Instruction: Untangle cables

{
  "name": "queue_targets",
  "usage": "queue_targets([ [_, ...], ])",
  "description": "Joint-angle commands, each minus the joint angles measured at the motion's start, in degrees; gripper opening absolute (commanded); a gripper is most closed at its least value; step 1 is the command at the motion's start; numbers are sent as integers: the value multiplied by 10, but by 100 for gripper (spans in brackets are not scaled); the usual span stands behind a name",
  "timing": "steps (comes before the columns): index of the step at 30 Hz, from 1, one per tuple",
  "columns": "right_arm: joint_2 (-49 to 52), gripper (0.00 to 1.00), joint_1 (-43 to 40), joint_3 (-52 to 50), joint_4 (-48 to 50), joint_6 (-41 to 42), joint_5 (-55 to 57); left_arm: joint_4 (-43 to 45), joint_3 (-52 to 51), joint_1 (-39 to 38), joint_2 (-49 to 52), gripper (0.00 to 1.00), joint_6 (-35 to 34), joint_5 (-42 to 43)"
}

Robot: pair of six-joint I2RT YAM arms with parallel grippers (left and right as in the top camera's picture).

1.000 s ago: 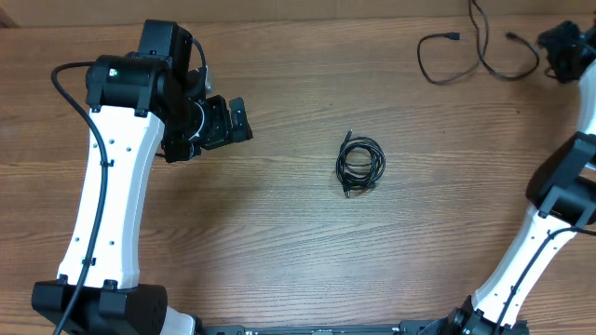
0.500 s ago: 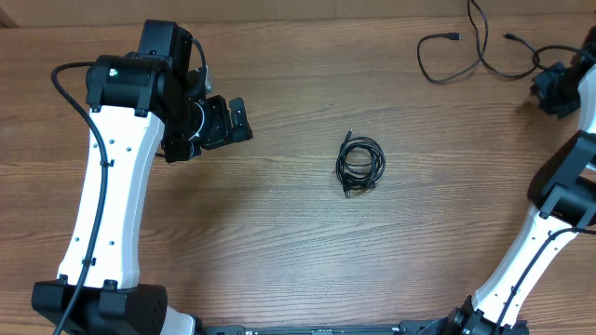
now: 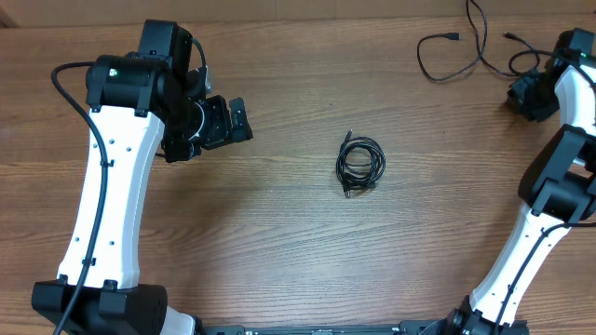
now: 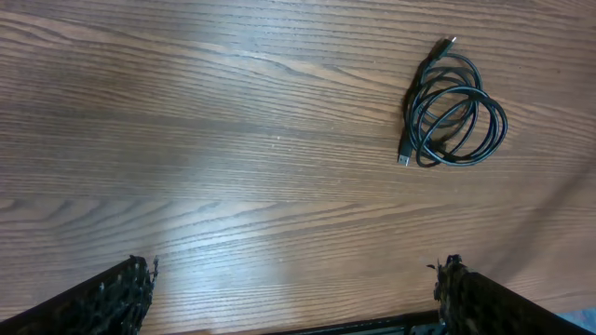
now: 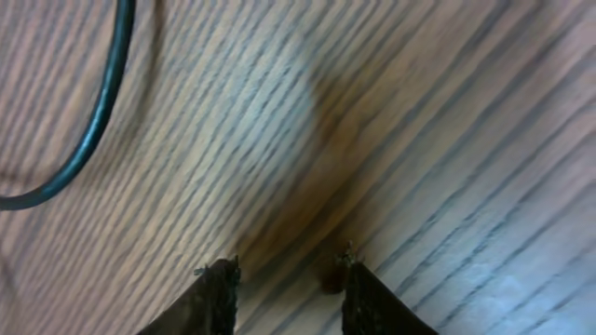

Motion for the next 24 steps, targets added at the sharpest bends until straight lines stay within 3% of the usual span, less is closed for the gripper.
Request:
queue_targets([
  [1,-16,33,1,-4,2,-2,45,1,7,-5,-11,100,5,6],
  [8,-14,24,1,-4,2,-2,47,1,7,-5,-11,100,5,6],
  [19,9,20,3,-4,-28,-3,48,1,7,-5,-11,100,5,6],
  [24,5,6,-1,-2,-55,-2,72,1,7,-5,-11,100,5,6],
])
